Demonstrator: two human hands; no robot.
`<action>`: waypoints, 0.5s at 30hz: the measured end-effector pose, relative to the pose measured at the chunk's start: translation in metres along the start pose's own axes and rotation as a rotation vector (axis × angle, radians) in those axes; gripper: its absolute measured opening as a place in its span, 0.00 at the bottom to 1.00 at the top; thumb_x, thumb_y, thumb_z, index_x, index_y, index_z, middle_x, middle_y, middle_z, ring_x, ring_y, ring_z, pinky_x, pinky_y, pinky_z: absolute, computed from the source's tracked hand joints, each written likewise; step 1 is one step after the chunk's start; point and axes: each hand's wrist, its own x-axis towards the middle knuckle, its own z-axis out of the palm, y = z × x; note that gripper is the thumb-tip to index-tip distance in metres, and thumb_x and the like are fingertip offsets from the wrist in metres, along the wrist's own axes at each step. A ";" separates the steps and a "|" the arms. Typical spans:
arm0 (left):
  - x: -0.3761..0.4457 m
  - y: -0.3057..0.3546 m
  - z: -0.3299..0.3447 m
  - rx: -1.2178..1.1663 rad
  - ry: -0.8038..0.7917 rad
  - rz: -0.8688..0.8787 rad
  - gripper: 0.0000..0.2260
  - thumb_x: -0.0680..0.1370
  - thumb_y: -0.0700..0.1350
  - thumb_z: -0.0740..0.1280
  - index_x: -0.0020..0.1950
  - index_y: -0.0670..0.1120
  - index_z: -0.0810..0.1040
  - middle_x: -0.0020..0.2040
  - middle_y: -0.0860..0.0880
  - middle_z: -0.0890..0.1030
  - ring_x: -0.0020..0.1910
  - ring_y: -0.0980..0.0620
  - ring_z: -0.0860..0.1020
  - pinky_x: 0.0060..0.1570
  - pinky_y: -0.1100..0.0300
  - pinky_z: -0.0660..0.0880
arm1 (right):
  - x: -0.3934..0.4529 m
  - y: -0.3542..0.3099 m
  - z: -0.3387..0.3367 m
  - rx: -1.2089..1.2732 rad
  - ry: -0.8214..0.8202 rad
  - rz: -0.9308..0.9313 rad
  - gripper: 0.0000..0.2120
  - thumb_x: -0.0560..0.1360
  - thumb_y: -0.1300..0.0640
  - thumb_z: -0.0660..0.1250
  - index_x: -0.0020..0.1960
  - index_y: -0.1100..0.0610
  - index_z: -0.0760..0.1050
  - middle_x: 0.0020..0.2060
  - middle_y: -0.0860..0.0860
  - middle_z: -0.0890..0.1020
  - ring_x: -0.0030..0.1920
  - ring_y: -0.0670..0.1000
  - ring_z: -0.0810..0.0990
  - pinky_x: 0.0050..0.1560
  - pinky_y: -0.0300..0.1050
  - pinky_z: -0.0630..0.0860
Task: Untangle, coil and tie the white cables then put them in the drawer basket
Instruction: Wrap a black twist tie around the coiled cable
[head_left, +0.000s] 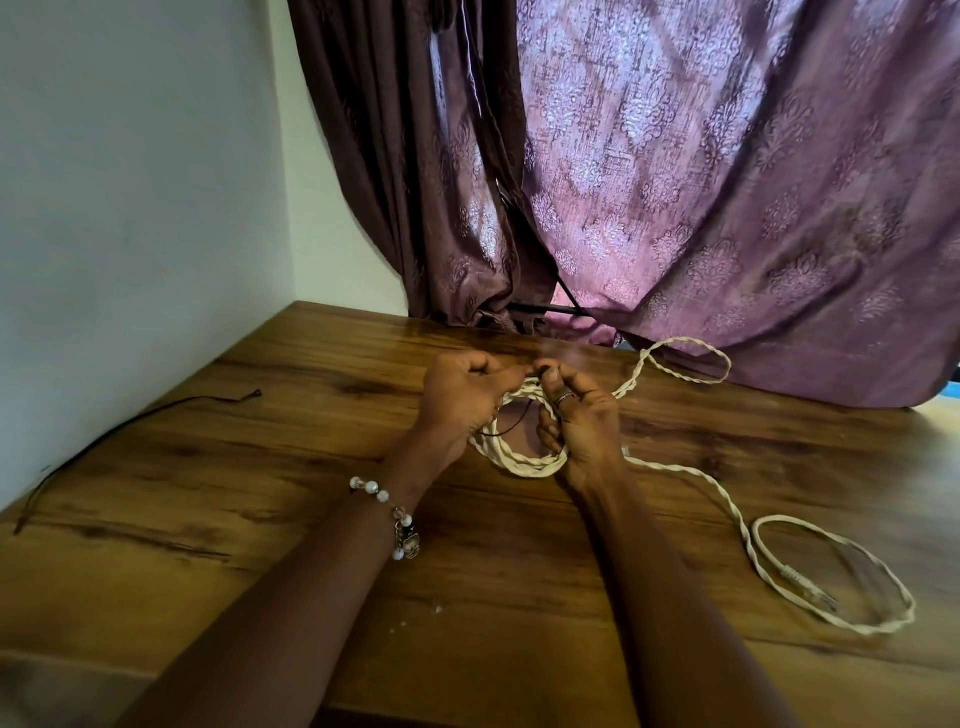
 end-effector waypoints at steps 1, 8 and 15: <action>-0.001 0.001 -0.001 0.009 -0.019 0.001 0.09 0.72 0.40 0.73 0.33 0.40 0.78 0.20 0.54 0.72 0.18 0.59 0.66 0.21 0.67 0.62 | 0.000 -0.001 0.000 -0.004 -0.009 0.005 0.06 0.78 0.60 0.64 0.48 0.57 0.80 0.22 0.51 0.70 0.17 0.44 0.60 0.18 0.32 0.58; -0.004 0.005 -0.007 0.074 -0.203 0.075 0.06 0.75 0.42 0.72 0.39 0.43 0.79 0.28 0.46 0.79 0.19 0.56 0.72 0.19 0.67 0.66 | -0.003 -0.006 -0.003 -0.081 -0.136 0.022 0.05 0.78 0.62 0.63 0.48 0.60 0.78 0.19 0.47 0.69 0.17 0.43 0.59 0.18 0.33 0.57; -0.004 0.007 -0.010 0.056 -0.349 0.205 0.21 0.75 0.42 0.70 0.66 0.54 0.69 0.30 0.42 0.80 0.24 0.44 0.78 0.22 0.60 0.73 | -0.007 -0.015 -0.002 -0.194 -0.115 0.006 0.07 0.78 0.65 0.62 0.43 0.62 0.78 0.18 0.47 0.70 0.16 0.42 0.62 0.18 0.33 0.58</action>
